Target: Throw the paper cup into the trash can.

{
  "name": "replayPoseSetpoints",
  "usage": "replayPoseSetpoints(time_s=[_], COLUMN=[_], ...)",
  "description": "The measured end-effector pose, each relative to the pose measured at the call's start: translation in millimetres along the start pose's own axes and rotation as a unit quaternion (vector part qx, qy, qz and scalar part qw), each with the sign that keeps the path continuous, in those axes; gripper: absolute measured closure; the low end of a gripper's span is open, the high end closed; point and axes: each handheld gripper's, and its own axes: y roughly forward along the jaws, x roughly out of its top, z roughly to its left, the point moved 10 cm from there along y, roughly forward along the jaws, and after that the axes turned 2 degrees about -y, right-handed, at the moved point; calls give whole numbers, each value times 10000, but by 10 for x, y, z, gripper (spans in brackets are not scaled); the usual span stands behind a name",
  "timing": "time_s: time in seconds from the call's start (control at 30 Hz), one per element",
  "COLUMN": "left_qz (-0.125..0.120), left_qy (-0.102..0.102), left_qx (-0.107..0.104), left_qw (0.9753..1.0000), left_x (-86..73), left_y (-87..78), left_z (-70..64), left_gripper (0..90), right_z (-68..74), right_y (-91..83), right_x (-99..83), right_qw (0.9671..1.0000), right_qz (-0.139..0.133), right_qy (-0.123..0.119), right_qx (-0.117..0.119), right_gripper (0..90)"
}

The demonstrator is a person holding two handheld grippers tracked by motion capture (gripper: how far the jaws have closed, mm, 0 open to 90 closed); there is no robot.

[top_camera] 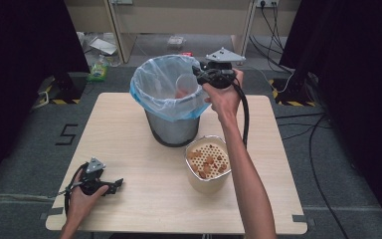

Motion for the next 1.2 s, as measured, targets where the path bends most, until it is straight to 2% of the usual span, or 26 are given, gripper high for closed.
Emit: replayPoseSetpoints(time_s=[0.1, 0.23, 0.5, 0.73, 0.9, 0.97, 1.2], left_qz=[-1, -2, 0, -2, -2, 1, 3], left_qy=[5, 2, 1, 0, 4, 2, 1], left_qx=[-5, -8, -8, -7, -3, -5, -4], left_qw=[10000, 10000, 10000, 10000, 10000, 10000, 10000], left_x=[-1, -1, -2, -1, -2, -2, -3], left_y=[-1, -1, -1, -1, -2, -2, -3], left_z=[-2, -2, -2, -2, -2, -2, -2], left_gripper=[0, 0, 0, 0, 0, 0, 0], right_z=[-49, -184, -457, -584, -687, -723, -842], right_y=[-51, -168, -416, -627, -803, -881, -1118], right_x=[30, -9, -223, -423, -579, -650, -1051], right_qw=[9999, 9997, 9987, 9978, 9966, 9967, 9946], right_qz=[-54, -10, 178, 348, 397, 381, 642], right_qy=[53, 112, 129, 30, -31, 33, 40], right_qx=[-73, -236, -470, -556, -725, -713, -816], right_gripper=[608, 572, 521, 506, 498, 498, 485])
